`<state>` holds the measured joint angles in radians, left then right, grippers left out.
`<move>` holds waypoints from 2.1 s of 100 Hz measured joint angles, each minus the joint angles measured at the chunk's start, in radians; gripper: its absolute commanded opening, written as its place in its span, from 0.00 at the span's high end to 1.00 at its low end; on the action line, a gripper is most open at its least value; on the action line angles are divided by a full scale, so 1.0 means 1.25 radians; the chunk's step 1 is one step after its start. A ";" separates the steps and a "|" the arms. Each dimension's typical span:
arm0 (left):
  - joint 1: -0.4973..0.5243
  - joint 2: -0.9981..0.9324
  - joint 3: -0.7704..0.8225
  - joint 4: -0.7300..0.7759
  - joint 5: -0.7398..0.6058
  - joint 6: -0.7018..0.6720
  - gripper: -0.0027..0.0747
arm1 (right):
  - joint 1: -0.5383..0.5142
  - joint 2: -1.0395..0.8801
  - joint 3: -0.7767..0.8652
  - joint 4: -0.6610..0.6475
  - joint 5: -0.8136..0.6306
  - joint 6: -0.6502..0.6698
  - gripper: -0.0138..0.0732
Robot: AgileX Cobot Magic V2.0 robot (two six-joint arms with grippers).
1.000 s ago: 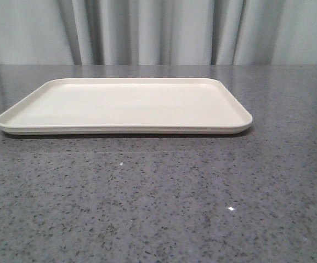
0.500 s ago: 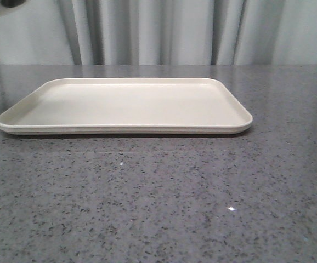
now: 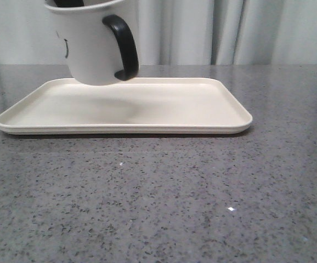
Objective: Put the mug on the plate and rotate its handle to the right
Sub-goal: 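Carry the mug over the cream tray and lower it onto it, then open the left gripper and lift it away from the mug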
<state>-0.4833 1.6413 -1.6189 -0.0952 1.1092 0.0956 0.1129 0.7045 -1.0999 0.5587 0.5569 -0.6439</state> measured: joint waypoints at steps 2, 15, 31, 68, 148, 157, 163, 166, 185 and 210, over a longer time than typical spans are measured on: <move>-0.002 0.007 0.000 0.000 -0.002 0.000 0.99 | 0.000 0.000 0.000 0.000 0.002 0.000 0.25; -0.012 0.036 -0.002 -0.001 -0.027 0.000 0.99 | 0.000 0.000 0.000 0.000 0.013 0.000 0.25; -0.012 0.050 -0.002 -0.001 -0.045 0.002 0.99 | 0.000 0.000 0.000 0.000 0.021 0.000 0.25; -0.012 0.089 -0.002 -0.002 -0.052 0.003 0.99 | 0.000 0.000 0.000 0.000 0.023 0.000 0.25; -0.012 0.103 -0.005 -0.005 -0.047 0.003 0.93 | 0.000 0.000 0.000 0.000 0.029 0.000 0.25; -0.012 0.103 -0.005 -0.009 -0.044 0.003 0.81 | 0.000 0.000 0.000 0.000 0.031 0.000 0.25; -0.012 0.104 -0.005 -0.014 -0.037 0.003 0.71 | 0.000 0.000 0.000 0.000 0.031 0.000 0.25; -0.012 0.104 -0.005 -0.016 -0.035 0.003 0.67 | 0.000 0.000 0.000 0.000 0.031 0.000 0.25; -0.012 0.106 -0.005 -0.020 -0.029 0.003 0.50 | 0.000 0.000 0.000 0.000 0.031 0.000 0.25; -0.012 0.106 -0.074 -0.021 0.007 0.003 0.50 | 0.000 0.000 0.000 0.000 0.031 0.000 0.25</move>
<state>-0.4982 1.7735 -1.7114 -0.1210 1.1178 0.0995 0.1129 0.7045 -1.0999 0.5587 0.5951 -0.6439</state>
